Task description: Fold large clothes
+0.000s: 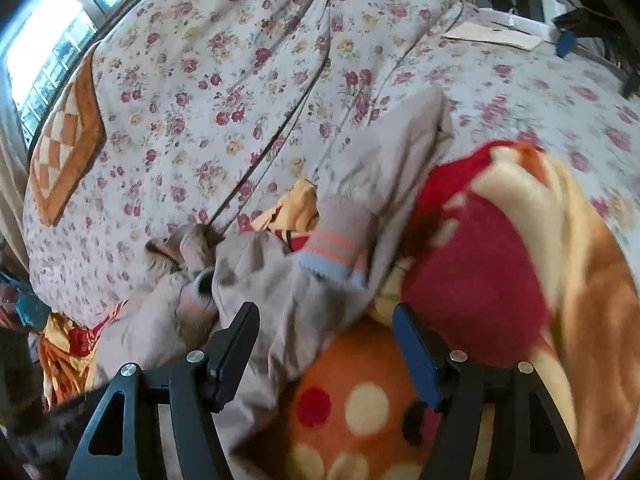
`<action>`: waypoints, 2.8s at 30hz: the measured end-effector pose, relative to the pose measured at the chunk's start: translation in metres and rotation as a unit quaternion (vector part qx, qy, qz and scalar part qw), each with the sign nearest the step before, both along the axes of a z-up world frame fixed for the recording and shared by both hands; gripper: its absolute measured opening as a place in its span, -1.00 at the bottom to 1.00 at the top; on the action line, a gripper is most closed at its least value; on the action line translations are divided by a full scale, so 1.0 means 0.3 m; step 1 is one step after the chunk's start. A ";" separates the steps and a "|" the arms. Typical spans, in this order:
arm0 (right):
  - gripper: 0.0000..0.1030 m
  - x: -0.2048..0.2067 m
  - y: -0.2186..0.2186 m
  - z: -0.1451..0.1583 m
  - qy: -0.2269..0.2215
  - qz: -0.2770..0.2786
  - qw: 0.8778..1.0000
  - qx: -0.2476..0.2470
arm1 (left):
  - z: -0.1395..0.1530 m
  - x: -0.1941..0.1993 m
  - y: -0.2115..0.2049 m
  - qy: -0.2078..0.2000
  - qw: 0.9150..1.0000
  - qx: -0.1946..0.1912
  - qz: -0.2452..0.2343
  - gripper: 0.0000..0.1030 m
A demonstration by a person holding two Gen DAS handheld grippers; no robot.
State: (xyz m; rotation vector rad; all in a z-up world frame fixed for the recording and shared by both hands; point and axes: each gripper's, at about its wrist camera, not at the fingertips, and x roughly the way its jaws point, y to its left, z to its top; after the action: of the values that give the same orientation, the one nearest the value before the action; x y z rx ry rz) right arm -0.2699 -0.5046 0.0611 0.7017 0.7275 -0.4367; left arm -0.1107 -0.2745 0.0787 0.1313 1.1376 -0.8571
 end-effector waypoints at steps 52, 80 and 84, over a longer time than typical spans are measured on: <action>0.33 0.468 0.678 0.218 0.007 0.350 0.936 -0.041 | -0.079 0.234 0.707 0.100 0.976 -0.103 0.162 0.43; 0.34 0.227 0.147 0.021 0.055 0.125 0.991 -0.005 | 0.046 0.479 0.702 0.010 0.973 -0.039 0.227 -0.75; 0.34 0.366 0.116 -0.039 0.070 0.112 0.991 0.026 | -0.069 0.529 0.737 0.047 0.966 -0.027 0.253 -0.75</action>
State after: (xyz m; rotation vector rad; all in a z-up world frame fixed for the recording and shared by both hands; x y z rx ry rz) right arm -0.1601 -0.4698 0.0494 0.6342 0.9419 -0.2640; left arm 0.0480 -0.0534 0.0579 -0.2400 1.1645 -0.4402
